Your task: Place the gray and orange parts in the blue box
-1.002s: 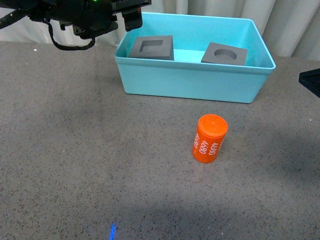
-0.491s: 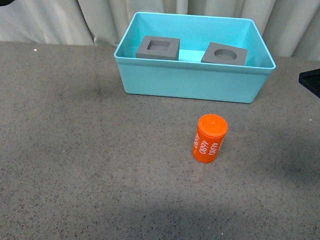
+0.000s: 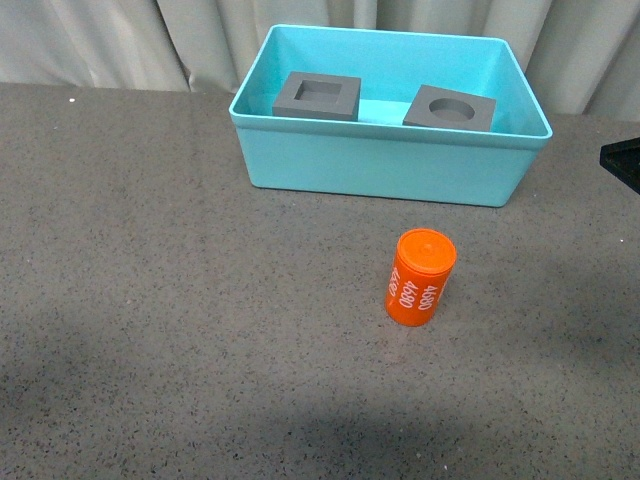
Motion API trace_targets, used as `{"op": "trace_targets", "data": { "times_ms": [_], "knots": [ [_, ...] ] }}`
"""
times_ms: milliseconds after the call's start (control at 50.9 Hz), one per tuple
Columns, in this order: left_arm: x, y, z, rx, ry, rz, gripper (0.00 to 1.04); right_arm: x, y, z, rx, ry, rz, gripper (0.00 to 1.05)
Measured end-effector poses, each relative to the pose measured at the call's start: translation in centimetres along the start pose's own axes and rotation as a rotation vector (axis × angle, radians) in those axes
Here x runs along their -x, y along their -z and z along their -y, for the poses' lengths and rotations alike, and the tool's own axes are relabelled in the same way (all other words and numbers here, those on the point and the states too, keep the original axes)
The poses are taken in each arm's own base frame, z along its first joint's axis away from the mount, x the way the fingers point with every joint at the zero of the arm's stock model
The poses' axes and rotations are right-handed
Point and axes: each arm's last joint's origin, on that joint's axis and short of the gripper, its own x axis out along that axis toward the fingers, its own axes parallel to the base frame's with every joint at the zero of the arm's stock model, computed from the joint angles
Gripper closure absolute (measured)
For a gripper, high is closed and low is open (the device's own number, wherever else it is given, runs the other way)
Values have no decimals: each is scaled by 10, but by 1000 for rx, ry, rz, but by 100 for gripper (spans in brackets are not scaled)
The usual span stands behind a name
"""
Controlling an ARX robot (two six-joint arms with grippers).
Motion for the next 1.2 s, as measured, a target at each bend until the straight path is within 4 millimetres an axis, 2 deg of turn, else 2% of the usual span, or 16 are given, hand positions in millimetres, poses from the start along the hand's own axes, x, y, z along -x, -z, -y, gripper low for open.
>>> {"op": "trace_targets", "data": {
  "times_ms": [216, 354, 413, 511, 589, 747, 865, 904, 1081, 1159, 1199],
  "knots": [
    [28, 20, -17, 21, -55, -8, 7, 0, 0, 0, 0, 0, 0, 10],
    [37, 26, -22, 16, -46, -4, 7, 0, 0, 0, 0, 0, 0, 10],
    [42, 23, -23, -49, 91, 106, 20, 0, 0, 0, 0, 0, 1, 10],
    [49, 13, -25, -135, 139, 223, 34, 0, 0, 0, 0, 0, -1, 10],
    [49, 12, -27, -174, 131, 232, 45, 0, 0, 0, 1, 0, 1, 10],
    [48, 11, -34, -226, 157, 228, 74, 0, 0, 0, 1, 0, 1, 10],
    [47, 9, -42, -228, 109, 238, 97, 0, 0, 0, 1, 0, 1, 10],
    [47, 9, -41, -230, 115, 238, 102, 0, 0, 0, 1, 0, 1, 10],
    [47, 9, -42, -238, 115, 238, 101, 0, 0, 0, 1, 0, 1, 10],
    [47, 9, -42, -239, 114, 238, 84, 0, 0, 0, 1, 0, 1, 10],
    [47, 9, -42, -239, 114, 238, 78, 0, 0, 0, 1, 0, 1, 10]
  ]
}}
